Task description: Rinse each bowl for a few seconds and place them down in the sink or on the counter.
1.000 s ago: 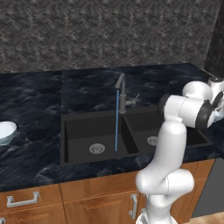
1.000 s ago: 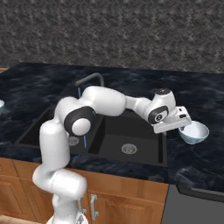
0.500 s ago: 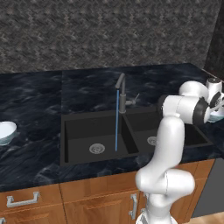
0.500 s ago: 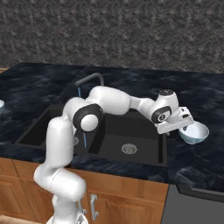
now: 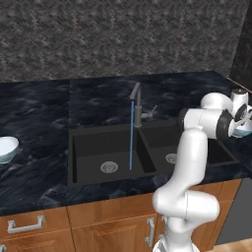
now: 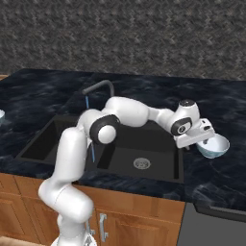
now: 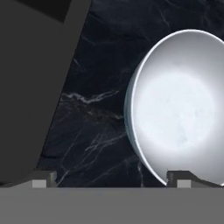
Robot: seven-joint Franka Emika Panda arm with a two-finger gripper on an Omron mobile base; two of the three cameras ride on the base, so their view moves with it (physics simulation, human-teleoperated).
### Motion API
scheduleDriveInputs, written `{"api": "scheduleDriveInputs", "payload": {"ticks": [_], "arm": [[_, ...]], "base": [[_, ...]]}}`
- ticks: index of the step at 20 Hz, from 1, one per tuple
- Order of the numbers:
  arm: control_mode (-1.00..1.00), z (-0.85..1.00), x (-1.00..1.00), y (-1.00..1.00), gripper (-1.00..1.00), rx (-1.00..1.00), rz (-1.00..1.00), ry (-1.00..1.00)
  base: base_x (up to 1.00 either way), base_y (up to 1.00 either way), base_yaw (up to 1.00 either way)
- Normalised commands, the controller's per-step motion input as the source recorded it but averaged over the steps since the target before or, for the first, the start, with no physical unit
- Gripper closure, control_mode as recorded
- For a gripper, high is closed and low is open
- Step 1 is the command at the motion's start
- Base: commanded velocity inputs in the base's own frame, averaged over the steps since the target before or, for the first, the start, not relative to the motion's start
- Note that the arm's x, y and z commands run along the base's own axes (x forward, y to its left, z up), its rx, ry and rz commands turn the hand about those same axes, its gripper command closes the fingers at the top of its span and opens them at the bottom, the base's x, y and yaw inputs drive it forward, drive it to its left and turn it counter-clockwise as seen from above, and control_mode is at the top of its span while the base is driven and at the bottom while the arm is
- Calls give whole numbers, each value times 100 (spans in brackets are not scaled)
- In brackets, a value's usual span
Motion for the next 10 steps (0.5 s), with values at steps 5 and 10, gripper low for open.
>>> {"api": "scheduleDriveInputs", "payload": {"ticks": [5,10], "arm": [[-100,-16,18,-15,-100,1,4,3],[-100,-19,17,-15,-100,1,4,3]], "base": [[0,0,0],[0,0,0]]}}
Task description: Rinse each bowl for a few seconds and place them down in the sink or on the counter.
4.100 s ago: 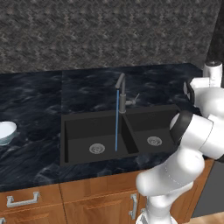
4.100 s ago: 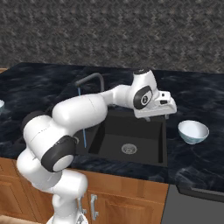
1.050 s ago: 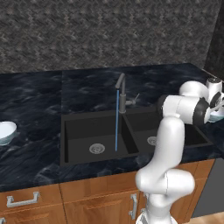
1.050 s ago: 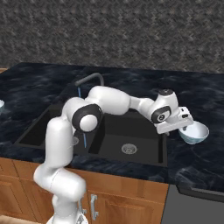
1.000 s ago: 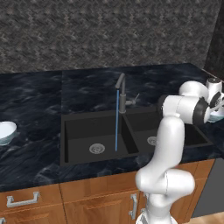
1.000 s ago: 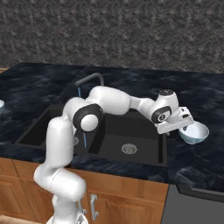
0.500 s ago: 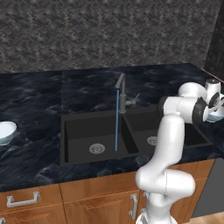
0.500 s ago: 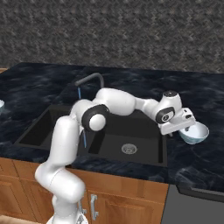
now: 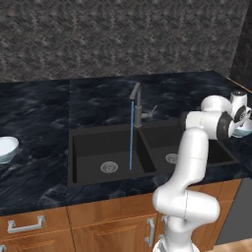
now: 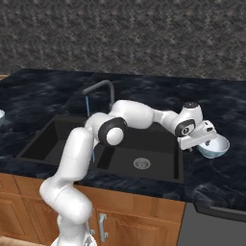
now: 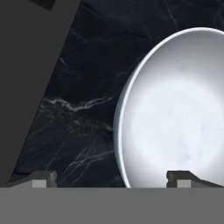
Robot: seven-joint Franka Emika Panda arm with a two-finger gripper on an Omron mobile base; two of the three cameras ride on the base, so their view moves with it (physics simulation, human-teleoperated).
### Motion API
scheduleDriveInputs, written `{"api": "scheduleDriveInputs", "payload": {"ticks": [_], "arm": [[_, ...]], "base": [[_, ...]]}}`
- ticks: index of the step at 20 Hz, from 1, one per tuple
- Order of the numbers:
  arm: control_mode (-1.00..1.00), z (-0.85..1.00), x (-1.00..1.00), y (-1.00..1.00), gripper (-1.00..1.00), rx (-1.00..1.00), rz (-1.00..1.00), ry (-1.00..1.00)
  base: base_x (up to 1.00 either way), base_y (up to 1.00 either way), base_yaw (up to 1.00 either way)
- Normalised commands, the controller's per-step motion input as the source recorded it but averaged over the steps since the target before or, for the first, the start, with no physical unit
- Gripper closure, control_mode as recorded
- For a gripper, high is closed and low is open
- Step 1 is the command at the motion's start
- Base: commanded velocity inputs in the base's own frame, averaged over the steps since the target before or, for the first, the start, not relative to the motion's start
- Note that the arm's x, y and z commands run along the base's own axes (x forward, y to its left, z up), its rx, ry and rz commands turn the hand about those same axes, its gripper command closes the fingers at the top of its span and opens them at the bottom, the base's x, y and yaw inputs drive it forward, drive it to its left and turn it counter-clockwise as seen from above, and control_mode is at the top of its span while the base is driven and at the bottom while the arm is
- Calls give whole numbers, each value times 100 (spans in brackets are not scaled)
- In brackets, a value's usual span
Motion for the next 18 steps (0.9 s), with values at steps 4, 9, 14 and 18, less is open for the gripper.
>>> {"api": "scheduleDriveInputs", "payload": {"ticks": [4,9,14,18], "arm": [[-100,-21,17,-15,-100,1,4,4],[-100,-18,20,-15,-100,1,4,3],[-100,-17,25,-14,-100,1,5,2],[-100,-17,18,-4,100,1,5,2]], "base": [[0,0,0],[0,0,0],[0,0,0],[0,0,0]]}}
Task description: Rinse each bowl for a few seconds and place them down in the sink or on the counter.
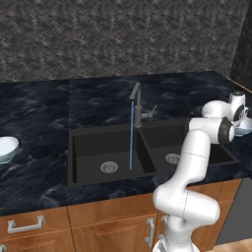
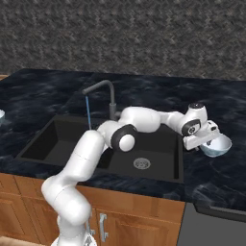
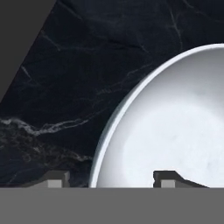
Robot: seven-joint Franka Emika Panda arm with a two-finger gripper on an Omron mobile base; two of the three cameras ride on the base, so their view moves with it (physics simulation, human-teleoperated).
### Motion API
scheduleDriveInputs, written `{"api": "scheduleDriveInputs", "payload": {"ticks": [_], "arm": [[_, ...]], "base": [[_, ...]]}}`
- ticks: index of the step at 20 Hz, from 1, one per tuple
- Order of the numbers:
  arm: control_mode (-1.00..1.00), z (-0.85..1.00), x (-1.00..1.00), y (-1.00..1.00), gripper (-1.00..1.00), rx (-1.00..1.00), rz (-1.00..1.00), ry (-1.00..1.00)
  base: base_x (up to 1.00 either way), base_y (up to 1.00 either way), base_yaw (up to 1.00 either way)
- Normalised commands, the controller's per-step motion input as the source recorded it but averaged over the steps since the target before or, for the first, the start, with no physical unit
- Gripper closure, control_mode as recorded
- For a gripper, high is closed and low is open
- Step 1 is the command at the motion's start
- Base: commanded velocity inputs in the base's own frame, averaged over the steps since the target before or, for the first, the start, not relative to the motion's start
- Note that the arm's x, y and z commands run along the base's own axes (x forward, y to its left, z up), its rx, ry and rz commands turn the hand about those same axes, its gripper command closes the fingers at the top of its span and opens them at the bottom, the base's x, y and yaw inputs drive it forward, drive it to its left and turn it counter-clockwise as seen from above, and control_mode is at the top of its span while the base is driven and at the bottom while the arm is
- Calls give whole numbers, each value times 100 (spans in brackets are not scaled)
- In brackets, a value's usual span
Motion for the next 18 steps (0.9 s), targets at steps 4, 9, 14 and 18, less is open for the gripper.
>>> {"api": "scheduleDriveInputs", "payload": {"ticks": [4,9,14,18], "arm": [[-100,-14,2,-4,100,7,8,5],[-100,5,-11,2,100,5,11,3],[-100,36,-41,33,100,0,15,0],[-100,44,-47,47,100,0,18,3]], "base": [[0,0,0],[0,0,0],[0,0,0],[0,0,0]]}}
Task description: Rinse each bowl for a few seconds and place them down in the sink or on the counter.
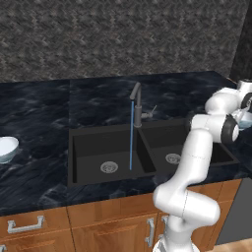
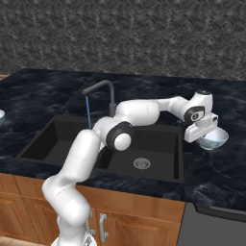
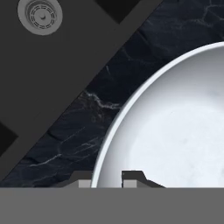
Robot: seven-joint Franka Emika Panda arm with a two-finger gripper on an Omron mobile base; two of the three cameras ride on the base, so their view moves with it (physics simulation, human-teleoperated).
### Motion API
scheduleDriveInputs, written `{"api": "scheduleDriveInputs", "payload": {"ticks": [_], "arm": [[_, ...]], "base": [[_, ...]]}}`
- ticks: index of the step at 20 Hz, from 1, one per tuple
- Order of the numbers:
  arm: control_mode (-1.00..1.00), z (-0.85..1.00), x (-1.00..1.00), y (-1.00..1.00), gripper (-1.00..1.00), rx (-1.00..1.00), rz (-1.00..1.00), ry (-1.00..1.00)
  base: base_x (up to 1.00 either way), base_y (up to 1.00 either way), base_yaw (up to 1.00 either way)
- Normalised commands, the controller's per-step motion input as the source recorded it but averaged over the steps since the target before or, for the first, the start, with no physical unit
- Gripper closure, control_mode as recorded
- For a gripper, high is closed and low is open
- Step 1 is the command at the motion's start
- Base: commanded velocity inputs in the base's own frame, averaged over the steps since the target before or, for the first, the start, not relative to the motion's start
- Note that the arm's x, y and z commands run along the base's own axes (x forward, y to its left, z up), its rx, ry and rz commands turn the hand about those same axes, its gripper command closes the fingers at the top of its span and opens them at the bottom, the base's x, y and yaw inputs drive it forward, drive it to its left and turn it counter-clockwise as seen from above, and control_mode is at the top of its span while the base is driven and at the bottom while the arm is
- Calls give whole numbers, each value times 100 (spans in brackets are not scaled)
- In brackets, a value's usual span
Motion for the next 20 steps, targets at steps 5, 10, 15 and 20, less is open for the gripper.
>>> {"api": "scheduleDriveInputs", "payload": {"ticks": [5,10,15,20], "arm": [[-100,29,-53,62,100,-7,19,2],[-100,27,-47,59,100,-13,21,0],[-100,42,-35,56,100,-12,21,0],[-100,31,-28,51,100,-4,21,2]], "base": [[0,0,0],[0,0,0],[0,0,0],[0,0,0]]}}
